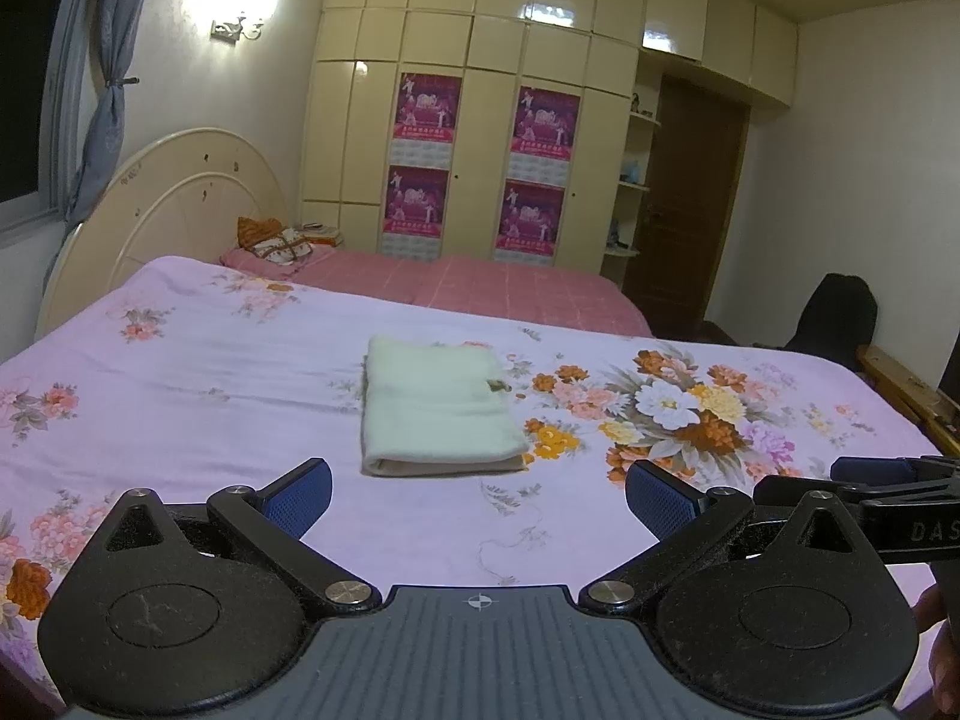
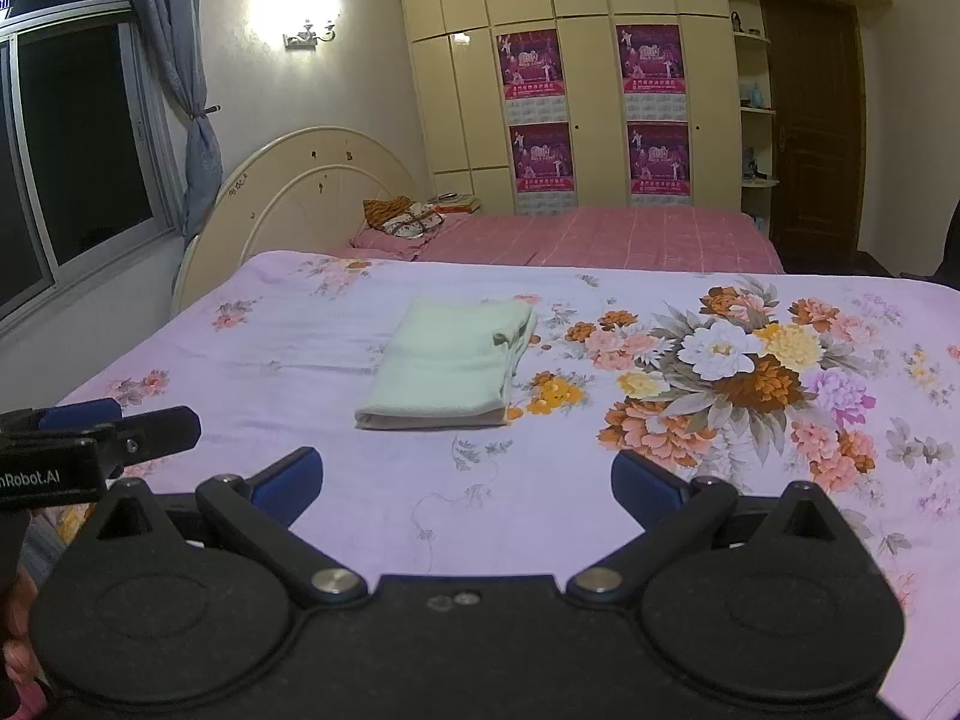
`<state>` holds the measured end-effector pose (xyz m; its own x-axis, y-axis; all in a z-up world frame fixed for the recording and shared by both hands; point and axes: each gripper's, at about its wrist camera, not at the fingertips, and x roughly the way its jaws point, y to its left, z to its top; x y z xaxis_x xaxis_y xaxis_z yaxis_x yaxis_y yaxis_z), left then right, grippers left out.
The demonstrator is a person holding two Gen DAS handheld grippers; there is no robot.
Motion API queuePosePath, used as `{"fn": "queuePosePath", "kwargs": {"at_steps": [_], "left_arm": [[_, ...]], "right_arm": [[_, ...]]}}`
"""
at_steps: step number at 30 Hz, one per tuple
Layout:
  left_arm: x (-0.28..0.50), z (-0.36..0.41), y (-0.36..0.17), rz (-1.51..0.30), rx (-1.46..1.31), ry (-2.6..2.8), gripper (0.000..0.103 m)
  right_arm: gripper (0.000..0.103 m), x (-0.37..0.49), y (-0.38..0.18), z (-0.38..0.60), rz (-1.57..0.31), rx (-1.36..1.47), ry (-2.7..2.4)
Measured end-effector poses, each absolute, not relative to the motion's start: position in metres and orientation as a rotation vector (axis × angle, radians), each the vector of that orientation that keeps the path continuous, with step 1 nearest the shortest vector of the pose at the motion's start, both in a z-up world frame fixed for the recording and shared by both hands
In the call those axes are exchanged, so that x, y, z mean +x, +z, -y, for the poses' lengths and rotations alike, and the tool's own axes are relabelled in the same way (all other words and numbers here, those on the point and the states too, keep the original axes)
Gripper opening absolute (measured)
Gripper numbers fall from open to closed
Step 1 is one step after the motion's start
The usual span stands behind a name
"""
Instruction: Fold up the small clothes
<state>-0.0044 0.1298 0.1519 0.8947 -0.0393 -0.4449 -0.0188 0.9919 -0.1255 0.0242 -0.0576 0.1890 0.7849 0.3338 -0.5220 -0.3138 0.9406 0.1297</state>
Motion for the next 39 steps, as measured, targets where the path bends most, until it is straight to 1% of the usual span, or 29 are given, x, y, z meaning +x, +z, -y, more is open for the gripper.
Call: {"fn": "queuePosePath", "kwargs": {"at_steps": [39], "left_arm": [[0.0028, -0.1328, 0.1492, -0.461, -0.123, -0.013, 0.103]], "right_arm": [[0.102, 0.0285, 0.1822, 0.062, -0.576, 0.029, 0.345]]}}
